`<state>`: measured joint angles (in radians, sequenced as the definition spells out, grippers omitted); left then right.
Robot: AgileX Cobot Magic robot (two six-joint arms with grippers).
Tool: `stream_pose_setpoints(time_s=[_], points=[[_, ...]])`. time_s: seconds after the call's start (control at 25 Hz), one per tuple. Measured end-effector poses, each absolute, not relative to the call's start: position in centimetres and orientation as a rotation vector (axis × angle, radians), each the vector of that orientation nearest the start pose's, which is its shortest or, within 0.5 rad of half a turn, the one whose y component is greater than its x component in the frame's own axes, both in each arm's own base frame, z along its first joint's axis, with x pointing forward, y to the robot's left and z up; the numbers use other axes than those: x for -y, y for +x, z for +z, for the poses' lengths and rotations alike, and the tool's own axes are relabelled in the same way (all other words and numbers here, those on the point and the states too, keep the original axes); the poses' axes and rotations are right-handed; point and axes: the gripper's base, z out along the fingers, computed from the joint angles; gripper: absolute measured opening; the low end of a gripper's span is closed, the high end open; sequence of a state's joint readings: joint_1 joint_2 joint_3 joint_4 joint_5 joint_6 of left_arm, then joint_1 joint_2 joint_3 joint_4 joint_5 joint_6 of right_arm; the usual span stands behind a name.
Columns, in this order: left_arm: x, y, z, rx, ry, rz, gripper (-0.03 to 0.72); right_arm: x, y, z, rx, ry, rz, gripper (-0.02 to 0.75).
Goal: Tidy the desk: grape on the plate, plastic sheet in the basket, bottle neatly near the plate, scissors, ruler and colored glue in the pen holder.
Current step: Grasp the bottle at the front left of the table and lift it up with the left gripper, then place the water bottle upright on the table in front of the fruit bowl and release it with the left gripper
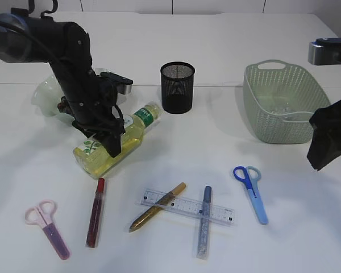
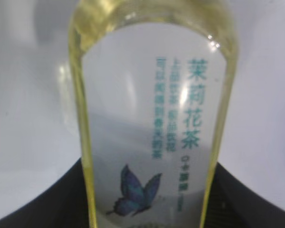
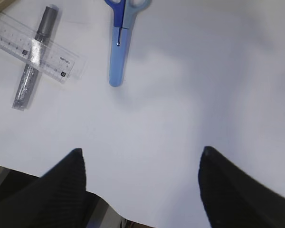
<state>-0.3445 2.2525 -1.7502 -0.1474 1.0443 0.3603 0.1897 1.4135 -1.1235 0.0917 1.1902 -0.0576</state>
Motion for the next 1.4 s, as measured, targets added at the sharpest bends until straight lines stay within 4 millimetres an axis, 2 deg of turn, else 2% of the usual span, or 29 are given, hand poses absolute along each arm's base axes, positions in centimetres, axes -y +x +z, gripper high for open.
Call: stream_pose_setpoints(time_s=[0.32,0.56,0.96,1.12,1.4], points=[[16.5,42.1,19.9,-2.743,0.926,-0.205,0.417,-5.7,25.4,29.0,-2.949,-0.327,0.148,0.575],[16.4,41.6,21.9,-2.706,0.911,-0.215,0.417,-5.7,25.4,29.0,-2.947,-0.323,0.148,0.575],[16.0,40.3,27.1,-2.604,0.847,-0.231,0.417,-5.7,25.5,29.0,-2.942,-0.316,0.149,0.575],[15.6,39.2,29.6,-2.571,0.825,-0.236,0.417,-5.7,25.5,29.0,-2.940,-0.315,0.149,0.575],[14.4,36.2,34.3,-2.503,0.772,-0.231,0.417,-5.7,25.5,29.0,-2.938,-0.313,0.150,0.575]])
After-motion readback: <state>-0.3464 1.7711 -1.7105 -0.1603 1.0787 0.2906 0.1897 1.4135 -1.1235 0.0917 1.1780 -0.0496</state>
